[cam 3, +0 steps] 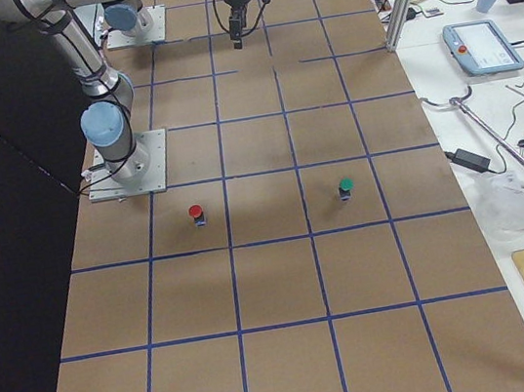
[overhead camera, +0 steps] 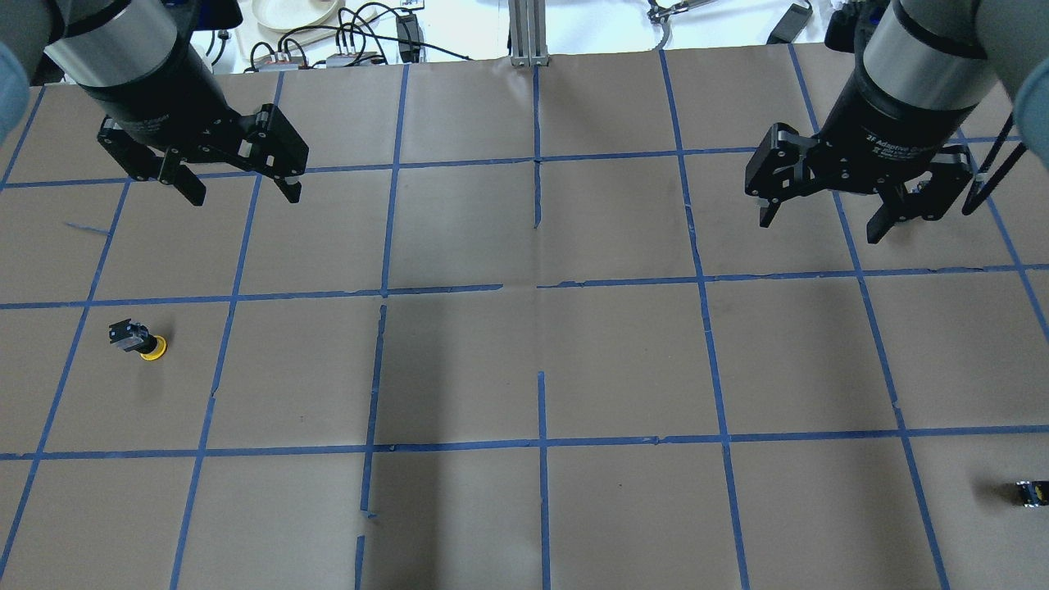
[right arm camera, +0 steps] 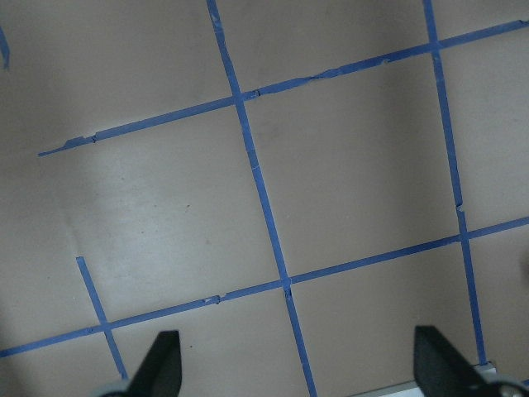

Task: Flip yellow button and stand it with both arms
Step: 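Move the left gripper down toward the yellow button lying on its side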

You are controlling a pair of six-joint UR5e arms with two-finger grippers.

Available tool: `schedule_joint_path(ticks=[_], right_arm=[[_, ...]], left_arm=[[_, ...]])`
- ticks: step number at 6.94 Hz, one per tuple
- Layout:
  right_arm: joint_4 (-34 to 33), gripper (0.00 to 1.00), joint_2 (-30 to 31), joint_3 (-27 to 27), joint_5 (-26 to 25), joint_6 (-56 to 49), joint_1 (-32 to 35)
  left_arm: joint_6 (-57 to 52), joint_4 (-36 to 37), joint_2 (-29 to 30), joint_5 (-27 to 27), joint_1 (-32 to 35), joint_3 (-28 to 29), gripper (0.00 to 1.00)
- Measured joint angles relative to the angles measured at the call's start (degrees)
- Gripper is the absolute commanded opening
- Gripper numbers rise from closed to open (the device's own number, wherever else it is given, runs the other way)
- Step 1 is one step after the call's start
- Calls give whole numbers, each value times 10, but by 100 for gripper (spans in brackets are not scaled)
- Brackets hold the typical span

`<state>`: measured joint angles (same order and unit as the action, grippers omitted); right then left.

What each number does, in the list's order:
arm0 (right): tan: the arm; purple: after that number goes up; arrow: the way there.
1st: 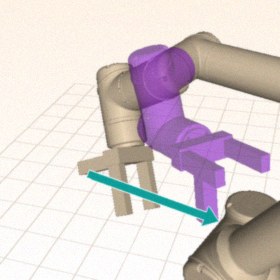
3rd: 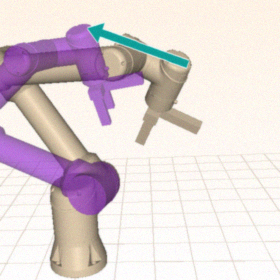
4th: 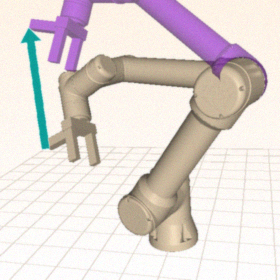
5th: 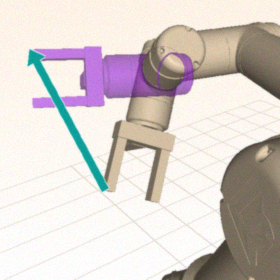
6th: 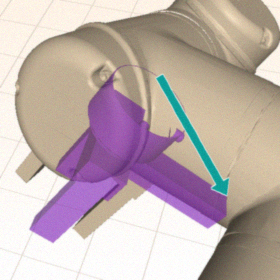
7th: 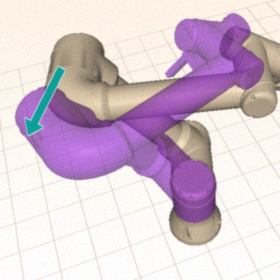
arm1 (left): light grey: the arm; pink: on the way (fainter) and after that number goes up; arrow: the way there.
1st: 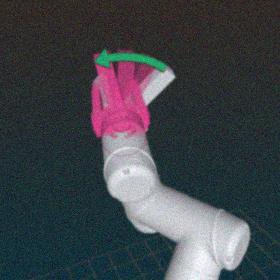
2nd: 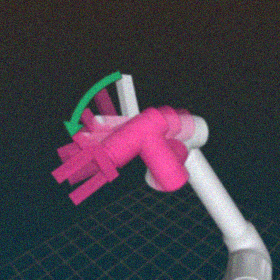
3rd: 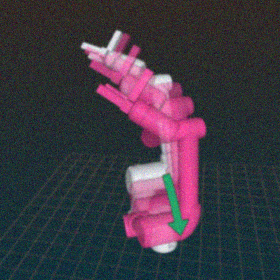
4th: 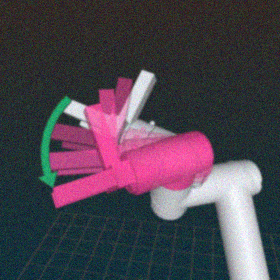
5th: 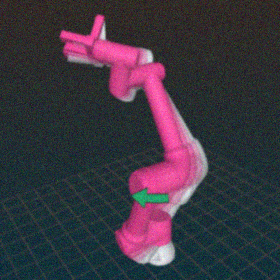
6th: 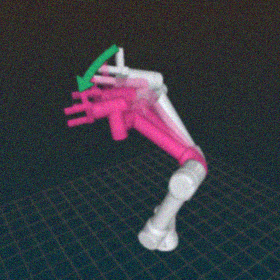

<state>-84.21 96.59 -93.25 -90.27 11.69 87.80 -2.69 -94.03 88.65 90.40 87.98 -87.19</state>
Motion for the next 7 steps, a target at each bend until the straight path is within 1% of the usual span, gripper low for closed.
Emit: schedule_joint_path(ticks=[3,5,6,7], right_arm=[[5,100,0,0,-1,2,0],[7,100,0,0,-2,2,0],[7,100,0,-1,-4,2,0],[7,100,0,-1,-5,2,0]], left_arm=[[0,0,-2,0,-2,-6,100],[-15,3,-6,-1,-16,-14,100],[-39,5,-7,-2,-42,-22,99],[-70,11,-5,-2,-83,-33,99]])
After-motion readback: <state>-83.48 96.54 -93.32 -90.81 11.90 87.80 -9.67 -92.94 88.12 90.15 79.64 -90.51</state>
